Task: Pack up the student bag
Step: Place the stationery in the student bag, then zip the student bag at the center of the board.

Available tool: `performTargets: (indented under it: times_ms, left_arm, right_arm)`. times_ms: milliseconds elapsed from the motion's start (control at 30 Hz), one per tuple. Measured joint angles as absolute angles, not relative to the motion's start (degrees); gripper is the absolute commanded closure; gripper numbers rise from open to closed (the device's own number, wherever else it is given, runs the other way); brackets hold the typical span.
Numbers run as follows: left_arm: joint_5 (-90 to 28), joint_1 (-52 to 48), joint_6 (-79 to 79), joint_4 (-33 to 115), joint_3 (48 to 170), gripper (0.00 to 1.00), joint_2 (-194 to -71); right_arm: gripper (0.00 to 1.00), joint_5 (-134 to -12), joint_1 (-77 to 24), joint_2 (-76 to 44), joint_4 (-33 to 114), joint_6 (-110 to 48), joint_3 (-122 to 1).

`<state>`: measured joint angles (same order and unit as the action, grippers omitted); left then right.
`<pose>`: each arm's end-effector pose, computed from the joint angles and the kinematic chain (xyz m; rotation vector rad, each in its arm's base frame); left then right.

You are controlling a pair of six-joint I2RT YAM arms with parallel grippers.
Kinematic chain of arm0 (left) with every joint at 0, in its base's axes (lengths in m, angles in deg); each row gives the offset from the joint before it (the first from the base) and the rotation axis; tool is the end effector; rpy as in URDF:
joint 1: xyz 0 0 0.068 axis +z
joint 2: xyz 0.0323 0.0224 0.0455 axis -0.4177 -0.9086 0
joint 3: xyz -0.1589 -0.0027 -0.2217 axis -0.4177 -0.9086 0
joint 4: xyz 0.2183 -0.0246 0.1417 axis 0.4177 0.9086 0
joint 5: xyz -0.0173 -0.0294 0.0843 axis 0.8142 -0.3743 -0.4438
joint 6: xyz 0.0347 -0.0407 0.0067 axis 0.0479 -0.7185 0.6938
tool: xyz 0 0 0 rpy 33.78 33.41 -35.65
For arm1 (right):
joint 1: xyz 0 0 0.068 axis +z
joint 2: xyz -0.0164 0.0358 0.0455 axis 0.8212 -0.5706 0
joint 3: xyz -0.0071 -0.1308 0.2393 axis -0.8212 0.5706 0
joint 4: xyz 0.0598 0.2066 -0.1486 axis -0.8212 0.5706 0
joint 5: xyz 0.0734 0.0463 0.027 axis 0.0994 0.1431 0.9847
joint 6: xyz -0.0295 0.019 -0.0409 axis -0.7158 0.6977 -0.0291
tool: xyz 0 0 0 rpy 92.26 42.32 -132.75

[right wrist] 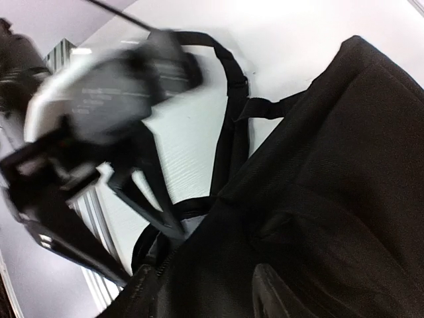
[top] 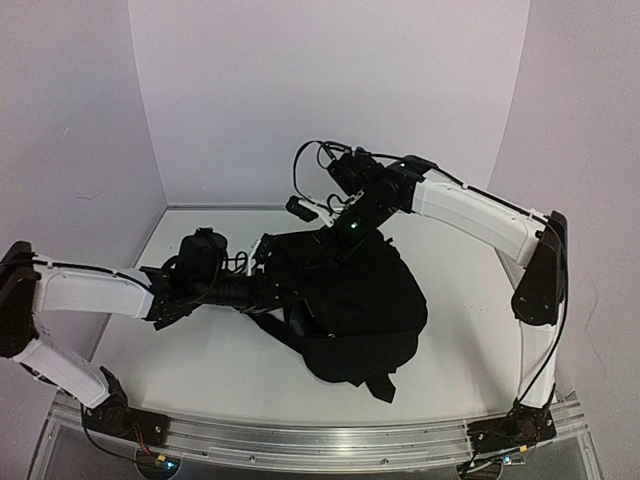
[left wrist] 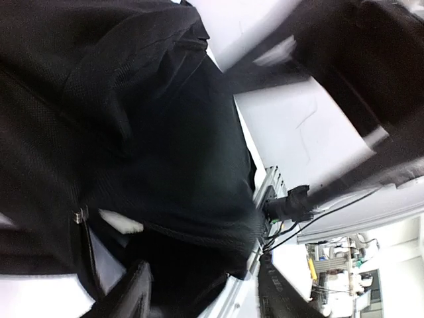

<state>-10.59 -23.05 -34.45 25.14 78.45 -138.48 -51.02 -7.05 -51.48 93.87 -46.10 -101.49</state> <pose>0.1925 -0.2373 0.2259 0.4131 2.2077 -1.4873 0.2835 0.3428 0.3256 -1.4103 2.1611 0.9187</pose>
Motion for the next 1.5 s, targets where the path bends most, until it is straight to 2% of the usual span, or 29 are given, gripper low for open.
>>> performTargets:
  times_ms: [167, 367, 600, 833, 1000, 1300, 1500]
  left_arm:
    - [-12.61, -23.17, -28.8, 36.93, 78.4, 0.41, -127.96]
    - [-14.82, -26.08, -21.11, 51.74, 82.56, 0.43, -125.75]
    - [-18.76, -33.28, -13.27, 64.74, 91.61, 0.42, -132.84]
    - [-21.46, -33.59, -8.85, 69.24, 99.13, 0.35, -143.34]
    - [-19.98, -33.57, -7.01, 70.31, 103.2, 0.37, -150.04]
    - [-10.29, -33.51, -7.32, 68.63, 103.55, 0.69, -152.8]
    - [-5.91, -33.51, -8.97, 67.29, 103.42, 0.86, -150.74]
  right_arm:
    - [0.31, -49.98, -7.94, -47.52, 93.26, -46.53, -97.49]
    - [0.33, -49.62, -7.87, -35.29, 93.22, -48.61, -86.64]
    - [0.39, -52.19, -7.87, -24.1, 94.24, -55.07, -69.56]
    - [0.43, -55.31, -7.87, -23.38, 94.4, -58.22, -64.54]
    - [0.46, -56.52, -7.94, -21.06, 92.77, -59.24, -61.47]
    - [0.47, -58.78, -7.94, -19.17, 87.66, -61.05, -56.49]
    - [0.47, -58.97, -7.94, -19.17, 83.96, -62.06, -55.07]
